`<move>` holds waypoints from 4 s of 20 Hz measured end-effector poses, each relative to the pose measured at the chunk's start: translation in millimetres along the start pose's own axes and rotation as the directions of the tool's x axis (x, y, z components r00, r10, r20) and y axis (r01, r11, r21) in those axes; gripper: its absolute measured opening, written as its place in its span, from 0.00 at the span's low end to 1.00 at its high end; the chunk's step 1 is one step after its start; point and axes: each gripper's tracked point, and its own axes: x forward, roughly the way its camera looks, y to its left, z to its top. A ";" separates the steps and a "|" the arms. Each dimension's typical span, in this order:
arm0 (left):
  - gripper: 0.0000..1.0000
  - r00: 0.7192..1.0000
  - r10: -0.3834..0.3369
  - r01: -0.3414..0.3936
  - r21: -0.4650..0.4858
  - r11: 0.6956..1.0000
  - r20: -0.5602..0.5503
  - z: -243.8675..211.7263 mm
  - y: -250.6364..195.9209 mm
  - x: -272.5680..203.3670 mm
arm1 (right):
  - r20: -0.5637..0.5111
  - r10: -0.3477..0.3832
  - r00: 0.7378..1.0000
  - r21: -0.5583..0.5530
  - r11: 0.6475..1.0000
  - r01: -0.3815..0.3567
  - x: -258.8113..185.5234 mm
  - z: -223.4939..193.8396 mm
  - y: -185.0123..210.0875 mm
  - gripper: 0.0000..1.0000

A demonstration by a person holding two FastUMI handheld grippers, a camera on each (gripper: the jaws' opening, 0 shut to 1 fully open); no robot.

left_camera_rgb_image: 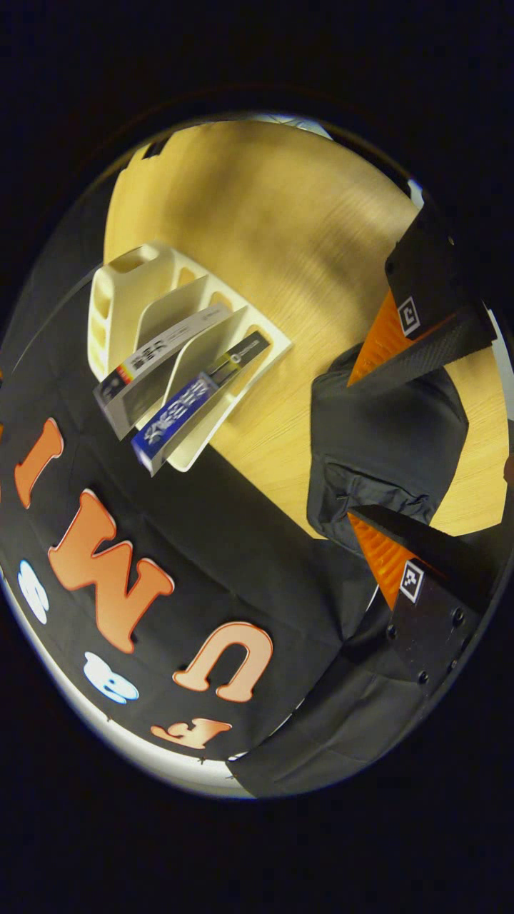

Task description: Open the schoolbag, grab two books from the bookshelf and put them into the schoolbag.

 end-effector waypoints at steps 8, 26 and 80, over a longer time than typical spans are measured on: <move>0.98 0.988 -0.015 0.035 0.131 0.991 -0.151 -59.2 -29.9 22.7 | -0.036 0.017 0.999 0.009 1.000 -0.017 -7.1 -23.4 7.0 0.96; 0.96 0.984 0.048 -0.002 0.258 0.966 -0.172 -61.9 -48.0 27.2 | -0.089 0.042 0.995 0.000 0.999 -0.043 -0.2 -45.0 4.6 0.96; 0.02 0.661 -0.729 0.716 -0.142 0.683 -0.179 -14.9 162.9 65.7 | -0.459 0.001 0.888 -0.174 0.981 -0.090 46.9 -54.4 151.6 0.97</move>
